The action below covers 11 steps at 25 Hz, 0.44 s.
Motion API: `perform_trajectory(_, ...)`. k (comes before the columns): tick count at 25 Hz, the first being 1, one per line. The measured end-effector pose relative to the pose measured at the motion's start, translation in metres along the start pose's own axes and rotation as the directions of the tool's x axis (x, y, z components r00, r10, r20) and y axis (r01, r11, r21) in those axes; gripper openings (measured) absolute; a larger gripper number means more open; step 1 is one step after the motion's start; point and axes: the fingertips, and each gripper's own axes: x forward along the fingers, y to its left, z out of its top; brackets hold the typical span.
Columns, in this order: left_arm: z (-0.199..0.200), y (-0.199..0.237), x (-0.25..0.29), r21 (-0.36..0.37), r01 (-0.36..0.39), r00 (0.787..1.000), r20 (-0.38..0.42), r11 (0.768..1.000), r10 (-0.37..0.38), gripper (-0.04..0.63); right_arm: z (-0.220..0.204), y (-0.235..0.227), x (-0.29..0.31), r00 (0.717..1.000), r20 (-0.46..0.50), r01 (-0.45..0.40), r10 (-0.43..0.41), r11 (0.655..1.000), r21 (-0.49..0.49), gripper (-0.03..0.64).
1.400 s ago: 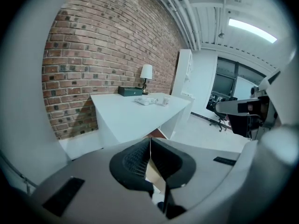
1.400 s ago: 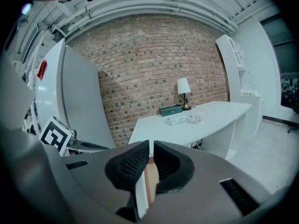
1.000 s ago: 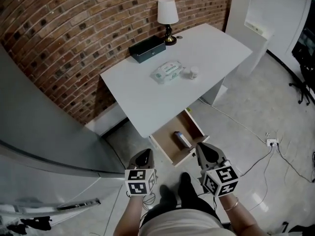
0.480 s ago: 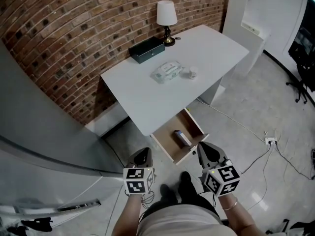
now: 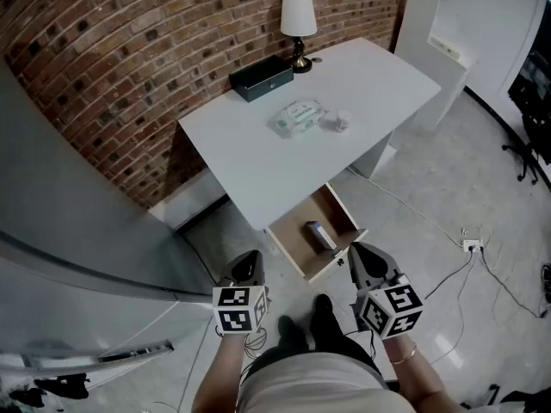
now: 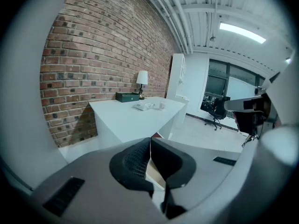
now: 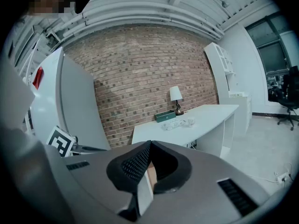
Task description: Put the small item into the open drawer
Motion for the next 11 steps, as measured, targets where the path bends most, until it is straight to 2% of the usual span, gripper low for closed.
perform_trajectory(11, 0.0041, 0.002, 0.0089, -0.004, 0.001, 1.0, 0.006, 1.0, -0.001, 0.023, -0.002, -0.0056, 0.0108, 1.0, -0.012, 0.0, 0.0, 1.0, -0.006, 0.006)
